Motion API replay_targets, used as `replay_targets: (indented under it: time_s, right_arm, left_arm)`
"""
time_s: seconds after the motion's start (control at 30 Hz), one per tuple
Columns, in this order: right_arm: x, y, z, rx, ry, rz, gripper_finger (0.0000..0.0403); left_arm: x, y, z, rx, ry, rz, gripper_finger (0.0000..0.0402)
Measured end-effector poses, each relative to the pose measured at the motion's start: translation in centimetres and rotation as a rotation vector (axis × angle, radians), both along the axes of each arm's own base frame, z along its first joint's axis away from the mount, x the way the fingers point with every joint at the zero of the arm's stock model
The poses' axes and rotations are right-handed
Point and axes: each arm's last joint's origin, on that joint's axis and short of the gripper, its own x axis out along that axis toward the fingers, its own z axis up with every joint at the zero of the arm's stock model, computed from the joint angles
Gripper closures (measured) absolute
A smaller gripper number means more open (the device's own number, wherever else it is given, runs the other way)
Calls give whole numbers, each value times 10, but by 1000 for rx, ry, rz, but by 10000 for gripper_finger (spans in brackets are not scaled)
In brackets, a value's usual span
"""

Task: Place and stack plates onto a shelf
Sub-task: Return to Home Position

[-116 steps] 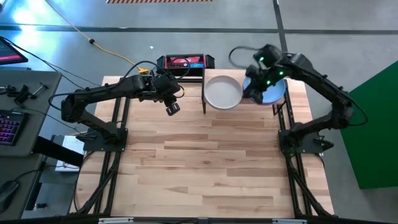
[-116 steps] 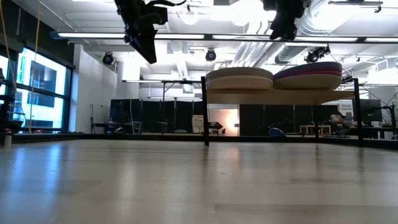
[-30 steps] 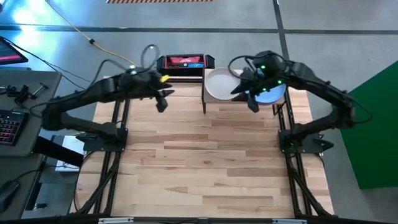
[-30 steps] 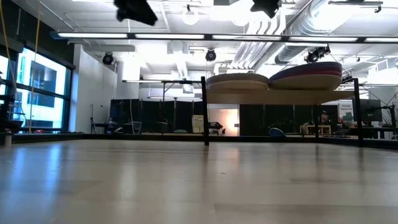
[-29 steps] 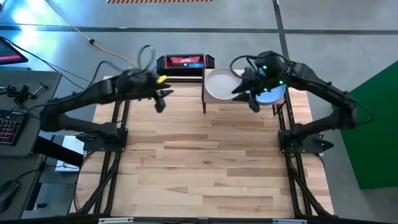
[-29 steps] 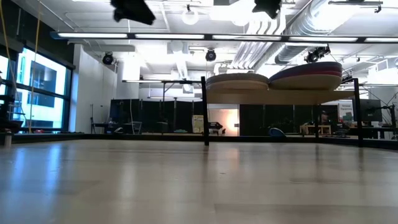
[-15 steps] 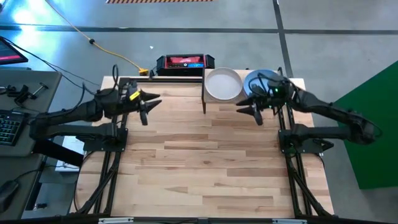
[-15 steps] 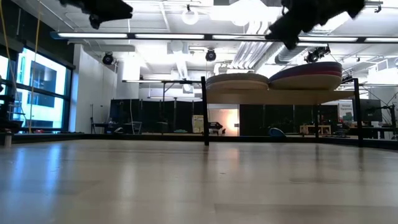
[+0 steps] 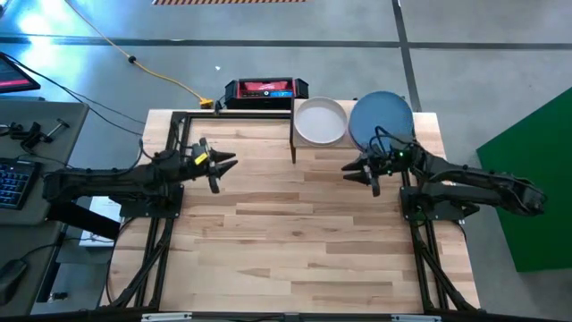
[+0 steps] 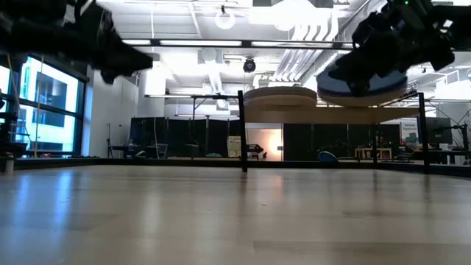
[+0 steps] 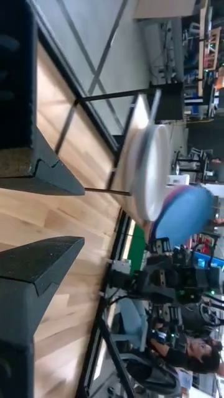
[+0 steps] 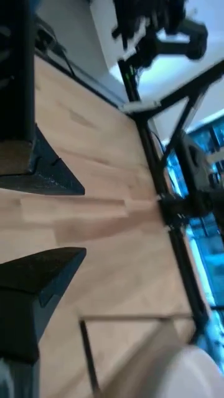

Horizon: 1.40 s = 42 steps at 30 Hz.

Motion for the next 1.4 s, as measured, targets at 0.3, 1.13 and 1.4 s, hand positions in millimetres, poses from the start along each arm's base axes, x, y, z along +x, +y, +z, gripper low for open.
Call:
replay_targets:
  time_s: [0.3,1.13,1.4]
  right_arm:
    - [-1,0,2,-21,-20,6,274]
    - [-1,-7,27,-155,-29,-25,274]
    - [2,2,20,-130,-1,30,274]
  left_arm:
    - [-2,-2,-16,16,-60,-41,298]
    - [-3,-2,-28,40,77,-48,298]
    - [-5,-2,-35,59,102,-49,298]
